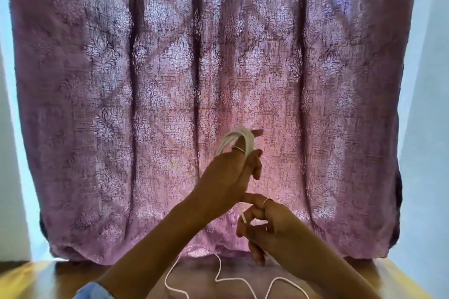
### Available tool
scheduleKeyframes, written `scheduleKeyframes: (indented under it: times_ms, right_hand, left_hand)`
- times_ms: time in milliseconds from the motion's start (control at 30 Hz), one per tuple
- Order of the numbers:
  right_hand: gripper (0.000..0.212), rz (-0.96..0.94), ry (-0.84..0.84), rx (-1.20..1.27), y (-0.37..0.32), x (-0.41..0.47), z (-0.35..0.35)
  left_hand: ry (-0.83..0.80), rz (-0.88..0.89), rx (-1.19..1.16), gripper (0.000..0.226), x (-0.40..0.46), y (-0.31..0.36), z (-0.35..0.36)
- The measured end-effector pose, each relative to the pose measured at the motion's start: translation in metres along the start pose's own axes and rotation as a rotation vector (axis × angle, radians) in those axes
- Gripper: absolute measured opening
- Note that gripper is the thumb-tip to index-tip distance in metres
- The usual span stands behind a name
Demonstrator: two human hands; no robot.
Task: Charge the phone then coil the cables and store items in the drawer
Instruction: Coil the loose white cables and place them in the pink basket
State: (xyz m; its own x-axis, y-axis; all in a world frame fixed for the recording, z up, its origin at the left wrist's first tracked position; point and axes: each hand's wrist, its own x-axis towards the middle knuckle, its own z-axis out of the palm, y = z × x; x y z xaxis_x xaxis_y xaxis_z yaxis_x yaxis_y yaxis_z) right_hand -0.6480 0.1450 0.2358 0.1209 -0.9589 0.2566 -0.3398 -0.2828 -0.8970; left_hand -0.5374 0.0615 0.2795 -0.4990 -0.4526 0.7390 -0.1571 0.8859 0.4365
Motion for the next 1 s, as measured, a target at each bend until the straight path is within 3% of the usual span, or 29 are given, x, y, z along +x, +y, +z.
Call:
scheduleKeyframes:
  times_ms: [100, 167, 333, 433, 567, 667, 800, 900, 1000]
  right_hand:
    - [0.029, -0.014, -0.045, -0.239, -0.01, -0.006, -0.007]
    - [0.024, -0.037, -0.094, -0.439, -0.017, -0.011, -0.013]
    - [0.032, -0.155, -0.228, -0.743, -0.025, -0.02, -0.032]
    - [0.012, -0.267, -0.133, -0.855, -0.028, -0.022, -0.041]
    - [0.023, -0.492, 0.073, -1.083, -0.032, -0.022, -0.05]
    - [0.018, -0.669, 0.25, -1.155, -0.034, -0.023, -0.051]
    - [0.017, -0.824, 0.506, -1.3, -0.034, -0.017, -0.057]
    - [0.014, -0.813, 0.612, -1.102, -0.031, -0.011, -0.051]
    - [0.017, -0.698, 0.583, -0.632, -0.035, -0.012, -0.036]
  left_hand:
    - [-0.151, 0.03, 0.399, 0.053, -0.007, 0.003, 0.004]
    - [-0.205, 0.099, 0.567, 0.051, -0.01, 0.001, 0.005]
    - [-0.372, 0.097, 0.629, 0.047, -0.02, -0.005, 0.0]
    - [-0.416, 0.023, 0.444, 0.037, -0.027, -0.004, -0.001]
    - [-0.402, -0.019, -0.02, 0.028, -0.034, 0.003, 0.002]
    - [-0.386, -0.209, -0.407, 0.046, -0.036, 0.011, 0.001]
    - [-0.475, -0.25, -0.521, 0.061, -0.034, 0.025, -0.006]
    - [-0.491, -0.275, -0.723, 0.047, -0.035, 0.034, -0.012]
    - [-0.488, -0.295, -1.055, 0.042, -0.035, 0.04, -0.012]
